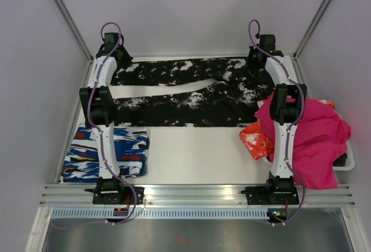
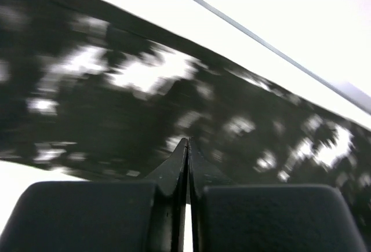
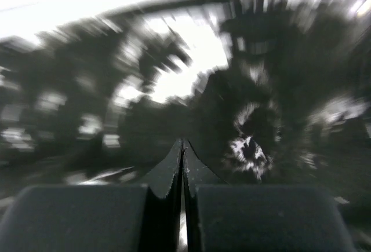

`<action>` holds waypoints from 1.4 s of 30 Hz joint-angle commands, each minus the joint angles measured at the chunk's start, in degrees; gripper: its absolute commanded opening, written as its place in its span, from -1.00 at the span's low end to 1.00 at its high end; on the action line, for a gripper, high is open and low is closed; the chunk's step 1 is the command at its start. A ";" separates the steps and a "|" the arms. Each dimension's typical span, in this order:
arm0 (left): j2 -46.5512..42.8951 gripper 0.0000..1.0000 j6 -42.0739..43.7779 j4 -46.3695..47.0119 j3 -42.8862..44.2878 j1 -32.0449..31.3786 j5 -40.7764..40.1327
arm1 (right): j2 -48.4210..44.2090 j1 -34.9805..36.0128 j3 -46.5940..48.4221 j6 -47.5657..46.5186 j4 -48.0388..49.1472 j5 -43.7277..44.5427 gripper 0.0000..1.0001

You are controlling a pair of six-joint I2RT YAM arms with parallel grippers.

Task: Fold and stack the trousers
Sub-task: Flatten the trousers out

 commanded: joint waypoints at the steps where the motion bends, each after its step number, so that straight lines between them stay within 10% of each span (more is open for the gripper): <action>1: -0.71 -0.95 1.56 3.30 0.34 -2.86 6.97 | 4.40 0.34 0.04 0.33 -0.80 -1.34 -0.96; 5: -0.45 -0.92 9.62 2.09 1.83 -7.25 4.01 | 5.72 0.60 -1.63 -2.04 -1.68 0.23 -0.87; 11: -0.80 0.33 15.44 -1.08 1.39 -10.34 -5.67 | 7.65 3.41 -0.67 -6.09 -5.36 6.91 0.02; 17: -1.67 0.71 19.66 -3.63 -0.18 -10.34 -10.94 | 11.34 3.50 1.70 -7.85 -8.45 11.40 0.72; 42: 6.66 0.99 6.32 -9.08 6.57 -8.85 -3.75 | 21.98 5.70 17.09 -8.55 -0.38 13.44 0.96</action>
